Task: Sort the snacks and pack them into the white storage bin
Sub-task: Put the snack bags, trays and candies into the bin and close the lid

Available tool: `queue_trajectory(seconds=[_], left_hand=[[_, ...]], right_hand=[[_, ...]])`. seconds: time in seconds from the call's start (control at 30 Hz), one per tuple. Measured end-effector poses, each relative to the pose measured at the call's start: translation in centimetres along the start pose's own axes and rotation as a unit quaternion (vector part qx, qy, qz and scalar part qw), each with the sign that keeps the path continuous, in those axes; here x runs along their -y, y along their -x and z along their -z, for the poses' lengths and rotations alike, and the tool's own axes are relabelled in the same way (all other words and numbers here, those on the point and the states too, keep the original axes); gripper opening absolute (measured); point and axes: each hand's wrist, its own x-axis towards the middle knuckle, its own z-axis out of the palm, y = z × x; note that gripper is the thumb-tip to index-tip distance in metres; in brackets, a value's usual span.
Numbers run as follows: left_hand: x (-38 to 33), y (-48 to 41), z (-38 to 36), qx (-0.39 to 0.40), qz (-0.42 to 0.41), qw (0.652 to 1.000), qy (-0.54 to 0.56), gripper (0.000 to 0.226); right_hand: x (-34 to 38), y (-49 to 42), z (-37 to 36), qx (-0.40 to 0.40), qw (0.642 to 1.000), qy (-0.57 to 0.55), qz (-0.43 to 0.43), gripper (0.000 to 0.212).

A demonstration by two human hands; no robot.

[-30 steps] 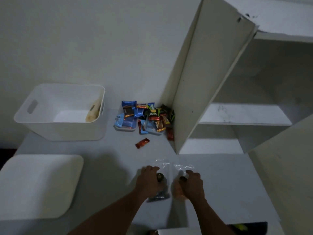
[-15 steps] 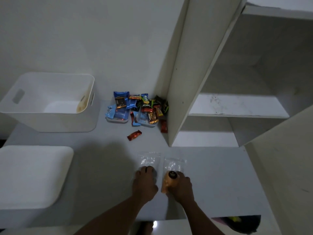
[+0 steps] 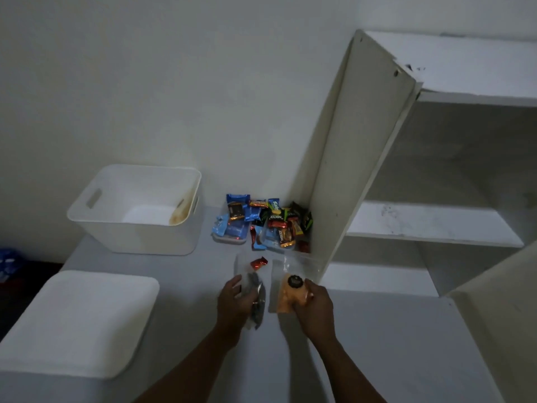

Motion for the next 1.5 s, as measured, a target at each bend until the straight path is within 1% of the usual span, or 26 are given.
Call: queue_trajectory(seconds=[0.07,0.1,0.17,0.23,0.27,0.33,0.37,0.4,0.47,0.6,0.63,0.73,0.8,0.83,0.87,0.97,1.03,1.07,1.1,1.2,1.23,1.3,1.4,1.43,1.5], left_hand=[[-2.0,-0.6,1.0,-0.035,0.004,0.997,0.07,0.021],[-3.1,-0.9,1.5,-0.051,0.012,0.993,0.102,0.019],[-4.6,-1.7,2.9,-0.062,0.023,0.985,0.158,0.022],[-5.9,-2.5,4.3,-0.048,0.021,0.973,0.227,0.036],[-6.7,-2.9,5.1,-0.047,0.02,0.965,0.258,0.039],[-8.3,-4.1,6.6,-0.07,0.015,0.955,0.288,0.038],[-9.0,-4.8,7.4,-0.093,0.011,0.954,0.285,0.037],[-9.7,-5.6,8.3,-0.114,0.002,0.956,0.272,0.036],[-11.0,-6.9,10.0,-0.129,-0.025,0.962,0.239,0.034],[-14.4,-9.2,13.4,-0.144,-0.098,0.965,0.194,0.027],[-15.0,-10.0,14.4,-0.146,-0.115,0.964,0.189,0.026],[-16.3,-12.4,17.8,-0.146,-0.15,0.969,0.135,0.033],[-16.9,-14.4,20.2,-0.144,-0.157,0.973,0.091,0.038],[-17.3,-15.3,21.3,-0.142,-0.161,0.974,0.076,0.04],[-17.6,-16.4,22.3,-0.138,-0.163,0.975,0.068,0.043],[-18.1,-19.2,24.6,-0.11,-0.136,0.981,0.078,0.056],[-17.6,-21.3,25.4,-0.088,-0.118,0.986,0.077,0.052],[-17.3,-22.1,25.6,-0.08,-0.112,0.988,0.069,0.048],[-16.9,-22.8,25.7,-0.078,-0.107,0.989,0.06,0.042],[-16.3,-23.9,25.5,-0.092,-0.101,0.99,0.036,0.021],[-16.2,-24.2,25.5,-0.089,-0.097,0.991,0.023,0.018],[-16.2,-24.7,25.6,-0.069,-0.077,0.994,-0.02,0.019],[-15.0,-26.0,26.1,-0.051,-0.057,0.986,-0.147,0.032],[-14.6,-26.5,26.3,-0.047,-0.056,0.98,-0.188,0.035],[-13.7,-27.4,26.3,-0.021,-0.049,0.968,-0.245,0.037]], right_hand=[[2.5,-0.9,-0.4,-0.018,1.0,-0.019,0.016,0.041],[3.8,-1.4,-0.7,-0.03,0.999,-0.026,0.026,0.045],[6.6,-2.5,-1.3,-0.053,0.996,-0.056,0.054,0.039],[9.5,-3.2,-2.0,-0.074,0.989,-0.094,0.085,0.03],[10.8,-3.6,-2.4,-0.082,0.986,-0.109,0.099,0.028],[13.4,-4.4,-3.4,-0.102,0.98,-0.109,0.128,0.026],[14.7,-4.8,-3.9,-0.112,0.978,-0.103,0.141,0.025],[16.0,-5.3,-4.5,-0.118,0.976,-0.105,0.149,0.026],[18.6,-6.0,-5.8,-0.114,0.976,-0.124,0.14,0.029],[23.9,-7.4,-8.6,-0.102,0.971,-0.177,0.121,0.01],[25.2,-7.8,-9.3,-0.114,0.969,-0.183,0.119,0.011],[28.4,-9.2,-11.7,-0.127,0.961,-0.223,0.104,0.028],[30.1,-10.0,-13.4,-0.107,0.958,-0.253,0.082,0.044],[30.8,-10.6,-14.3,-0.095,0.958,-0.26,0.072,0.048],[31.6,-11.0,-15.2,-0.085,0.959,-0.261,0.066,0.048],[33.3,-12.0,-17.7,-0.081,0.968,-0.234,0.047,0.026],[33.7,-12.3,-19.5,-0.1,0.969,-0.226,0.028,0.009],[33.6,-12.4,-20.5,-0.104,0.969,-0.222,0.019,0.006],[33.7,-12.3,-21.4,-0.105,0.971,-0.216,0.006,0.01],[33.4,-12.2,-23.4,-0.091,0.974,-0.203,-0.04,0.031],[33.2,-12.1,-23.8,-0.082,0.977,-0.191,-0.046,0.036],[32.9,-12.4,-24.6,-0.057,0.981,-0.17,-0.068,0.038],[32.2,-13.0,-25.7,0.0,0.987,-0.127,-0.097,0.042],[32.2,-13.2,-26.0,0.019,0.988,-0.112,-0.104,0.041],[32.6,-13.5,-26.5,0.052,0.989,-0.069,-0.116,0.03]])
